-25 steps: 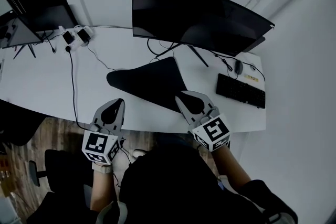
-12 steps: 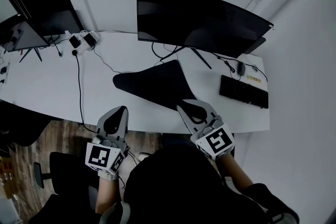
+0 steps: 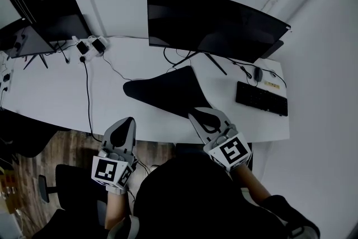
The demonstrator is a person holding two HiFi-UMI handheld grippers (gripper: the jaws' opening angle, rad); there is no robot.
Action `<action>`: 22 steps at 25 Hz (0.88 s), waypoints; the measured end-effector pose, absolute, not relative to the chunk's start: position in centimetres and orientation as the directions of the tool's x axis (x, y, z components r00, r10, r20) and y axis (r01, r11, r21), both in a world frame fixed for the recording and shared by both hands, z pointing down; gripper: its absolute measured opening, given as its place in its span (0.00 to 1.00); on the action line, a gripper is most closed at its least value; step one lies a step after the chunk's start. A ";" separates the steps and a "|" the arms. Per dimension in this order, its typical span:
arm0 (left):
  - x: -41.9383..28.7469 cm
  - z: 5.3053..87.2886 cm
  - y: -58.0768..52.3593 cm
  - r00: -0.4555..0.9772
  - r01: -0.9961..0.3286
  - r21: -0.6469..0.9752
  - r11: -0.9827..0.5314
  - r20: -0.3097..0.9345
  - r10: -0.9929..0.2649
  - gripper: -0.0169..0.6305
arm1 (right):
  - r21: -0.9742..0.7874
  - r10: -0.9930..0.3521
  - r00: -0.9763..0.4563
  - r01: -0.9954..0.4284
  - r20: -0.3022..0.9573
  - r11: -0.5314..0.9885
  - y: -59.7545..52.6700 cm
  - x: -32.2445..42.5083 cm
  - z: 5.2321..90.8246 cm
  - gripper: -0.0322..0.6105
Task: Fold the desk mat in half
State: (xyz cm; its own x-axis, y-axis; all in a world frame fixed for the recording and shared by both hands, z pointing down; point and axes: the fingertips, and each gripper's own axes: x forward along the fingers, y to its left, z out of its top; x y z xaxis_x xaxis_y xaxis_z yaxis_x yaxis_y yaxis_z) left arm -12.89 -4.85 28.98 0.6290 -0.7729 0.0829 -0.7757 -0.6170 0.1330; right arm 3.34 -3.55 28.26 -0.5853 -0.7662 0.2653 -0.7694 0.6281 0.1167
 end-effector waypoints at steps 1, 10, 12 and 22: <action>-13.0 29.0 -4.8 0.628 -0.777 0.133 -0.616 0.083 -0.774 0.04 | 0.117 -0.766 -0.586 -0.769 0.264 0.628 -3.6 3.3 28.2 0.12; -13.1 29.0 -4.5 0.619 -0.784 0.124 -0.608 0.091 -0.780 0.04 | 0.100 -0.761 -0.596 -0.767 0.255 0.634 -3.9 3.1 28.7 0.11; -13.2 29.2 -4.4 0.615 -0.788 0.124 -0.603 0.096 -0.783 0.04 | 0.100 -0.758 -0.597 -0.764 0.262 0.637 -3.8 3.0 28.8 0.11; -13.7 30.3 -4.5 0.589 -0.807 0.145 -0.573 0.122 -0.799 0.04 | 0.064 -0.757 -0.603 -0.770 0.252 0.635 -4.2 3.4 29.5 0.11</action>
